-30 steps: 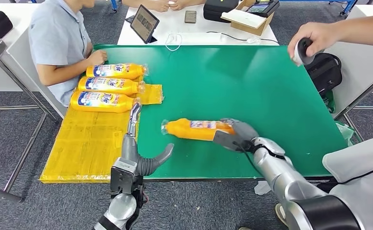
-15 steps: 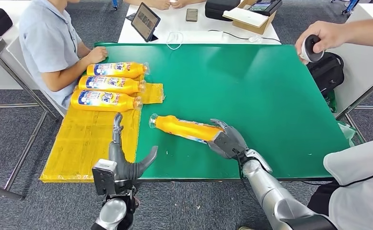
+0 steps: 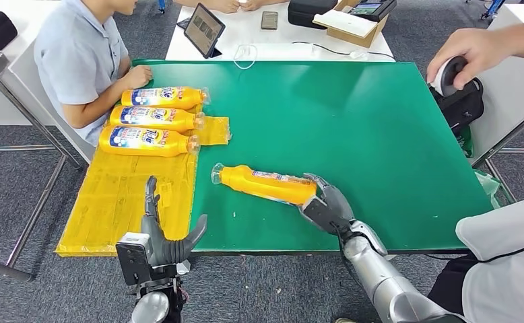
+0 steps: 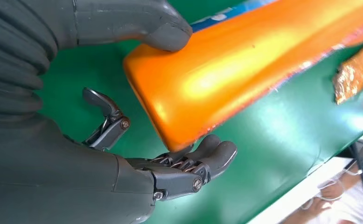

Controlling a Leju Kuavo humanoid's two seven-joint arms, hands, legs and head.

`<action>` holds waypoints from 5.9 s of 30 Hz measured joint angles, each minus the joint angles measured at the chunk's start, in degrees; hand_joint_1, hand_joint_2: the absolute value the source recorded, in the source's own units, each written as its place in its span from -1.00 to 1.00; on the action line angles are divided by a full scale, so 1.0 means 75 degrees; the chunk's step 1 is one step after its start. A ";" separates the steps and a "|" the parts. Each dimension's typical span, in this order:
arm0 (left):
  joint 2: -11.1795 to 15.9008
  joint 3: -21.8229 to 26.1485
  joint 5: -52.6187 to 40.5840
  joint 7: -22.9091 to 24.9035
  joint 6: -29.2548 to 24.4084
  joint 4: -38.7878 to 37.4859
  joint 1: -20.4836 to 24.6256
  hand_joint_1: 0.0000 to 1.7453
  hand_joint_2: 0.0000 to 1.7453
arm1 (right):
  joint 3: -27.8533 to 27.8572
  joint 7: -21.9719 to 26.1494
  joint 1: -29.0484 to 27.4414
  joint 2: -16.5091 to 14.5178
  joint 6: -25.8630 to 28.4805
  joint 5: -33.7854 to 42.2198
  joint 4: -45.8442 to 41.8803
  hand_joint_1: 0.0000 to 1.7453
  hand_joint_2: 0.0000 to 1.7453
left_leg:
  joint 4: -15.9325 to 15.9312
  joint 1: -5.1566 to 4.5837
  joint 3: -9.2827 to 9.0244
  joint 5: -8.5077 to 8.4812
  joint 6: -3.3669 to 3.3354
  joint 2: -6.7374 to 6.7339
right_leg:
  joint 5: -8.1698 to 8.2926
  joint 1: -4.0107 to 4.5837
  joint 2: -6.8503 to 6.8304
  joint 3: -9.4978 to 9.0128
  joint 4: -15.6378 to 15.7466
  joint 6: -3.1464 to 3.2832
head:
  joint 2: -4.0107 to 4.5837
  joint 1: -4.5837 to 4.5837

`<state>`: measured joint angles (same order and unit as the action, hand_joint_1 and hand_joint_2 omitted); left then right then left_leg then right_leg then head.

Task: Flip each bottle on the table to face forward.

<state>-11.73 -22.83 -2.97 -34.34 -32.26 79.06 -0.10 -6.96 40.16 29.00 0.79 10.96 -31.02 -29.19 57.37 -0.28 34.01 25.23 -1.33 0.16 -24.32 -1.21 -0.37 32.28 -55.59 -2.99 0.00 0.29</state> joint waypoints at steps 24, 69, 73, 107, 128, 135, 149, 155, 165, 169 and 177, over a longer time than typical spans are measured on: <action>0.0036 0.0064 -0.0730 0.0009 -0.0049 0.0412 -0.0057 -1.00 1.00 | -0.2003 -0.1460 0.0568 0.0377 0.1869 -0.2548 0.0066 -1.00 1.00 | 0.0000 -0.0001 0.0000 -0.0002 -0.0002 0.0001 | 0.0001 0.0000 0.0000 -0.0005 -0.0002 0.0000 | 0.0000 -0.0001; 0.0504 -0.0523 -0.0931 0.1236 0.0944 0.0832 0.0053 -1.00 1.00 | -0.2366 -0.5293 0.1690 -0.0645 -0.1411 -0.1391 0.0842 -1.00 1.00 | 0.0000 0.0001 -0.0011 -0.0002 -0.0001 -0.0007 | 0.0001 0.0000 0.0004 -0.0001 -0.0001 0.0000 | 0.0000 0.0000; 0.0506 -0.0522 -0.0865 0.1272 0.1006 0.0728 0.0128 -1.00 1.00 | -0.2509 -0.6017 0.1895 -0.0646 -0.1749 -0.1609 0.1068 0.02 1.00 | 0.0000 0.0002 -0.0031 -0.0002 -0.0001 -0.0002 | 0.0000 0.0000 0.0001 -0.0015 0.0000 0.0002 | 0.0000 0.0000; 0.0468 -0.0595 -0.0775 0.0984 0.0871 0.0611 0.0318 -1.00 1.00 | -0.2404 -0.3508 0.1399 -0.0516 0.1201 -0.1729 0.1295 -1.00 1.00 | 0.0000 0.0001 -0.0010 -0.0002 -0.0001 -0.0004 | 0.0002 0.0000 0.0003 -0.0005 -0.0001 -0.0001 | 0.0000 0.0000; 0.0401 -0.0714 -0.0574 0.0980 0.0919 0.0428 0.0449 -1.00 1.00 | -0.1830 -0.3966 0.1395 -0.0650 0.0072 -0.1398 0.1366 0.00 1.00 | 0.0000 0.0001 -0.0012 -0.0002 -0.0001 -0.0010 | 0.0002 0.0000 0.0004 -0.0001 -0.0001 0.0000 | 0.0000 0.0000; 0.0401 -0.0710 -0.0482 0.0987 0.0960 0.0353 0.0470 -1.00 1.00 | -0.1781 -0.4147 0.1513 -0.0587 -0.0381 -0.1421 0.1380 1.00 1.00 | 0.0000 0.0001 -0.0029 -0.0002 -0.0001 -0.0011 | 0.0001 0.0000 0.0004 -0.0016 0.0001 0.0000 | 0.0000 -0.0001; 0.0321 -0.0707 -0.0465 0.0839 0.0937 0.0353 0.0479 -1.00 1.00 | -0.0929 -0.2557 0.1249 -0.0655 0.0376 -0.0343 0.1403 1.00 1.00 | 0.0000 0.0001 -0.0013 -0.0001 -0.0001 -0.0007 | 0.0001 0.0001 0.0003 -0.0010 0.0000 0.0000 | 0.0000 0.0000; 0.0297 -0.0701 -0.0430 0.0701 0.0735 0.0356 0.0478 -1.00 1.00 | -0.0104 -0.1191 0.1013 -0.0826 -0.0006 0.0756 0.1328 1.00 1.00 | 0.0000 0.0001 0.0000 -0.0002 -0.0001 -0.0006 | 0.0001 0.0001 0.0003 0.0001 -0.0002 0.0000 | 0.0000 0.0001; 0.0295 -0.0640 -0.0095 0.0478 0.0630 0.0370 0.0450 -1.00 1.00 | 0.0706 -0.0040 0.0735 -0.0984 -0.0748 0.2000 0.0662 1.00 1.00 | 0.0000 0.0001 0.0007 -0.0002 -0.0001 -0.0001 | 0.0001 0.0000 0.0001 0.0003 -0.0002 0.0000 | 0.0000 -0.0001; 0.0273 -0.0509 0.0602 0.0542 0.0913 0.0393 0.0401 -1.00 1.00 | 0.0746 -0.0020 0.0406 -0.1084 -0.0994 0.2549 -0.0052 1.00 1.00 | 0.0000 0.0002 0.0007 -0.0002 -0.0001 -0.0001 | 0.0001 0.0001 0.0001 0.0005 -0.0002 0.0000 | 0.0000 0.0001; 0.0292 -0.0258 0.2934 0.1355 0.3331 0.0305 0.0198 -1.00 1.00 | 0.0067 -0.0016 -0.0803 -0.1287 -0.1608 0.3062 -0.2138 1.00 1.00 | -0.0003 0.0003 0.0019 0.0001 0.0002 -0.0003 | -0.0003 0.0001 0.0001 0.0019 -0.0002 0.0003 | 0.0000 -0.0001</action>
<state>-9.54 -24.76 19.03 -24.18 -7.28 81.34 1.39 -6.46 40.04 22.99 -8.86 -1.10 -8.05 -45.23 57.35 -0.26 34.15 25.24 -1.32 0.14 -24.34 -1.20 -0.36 32.42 -55.60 -2.97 0.00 0.28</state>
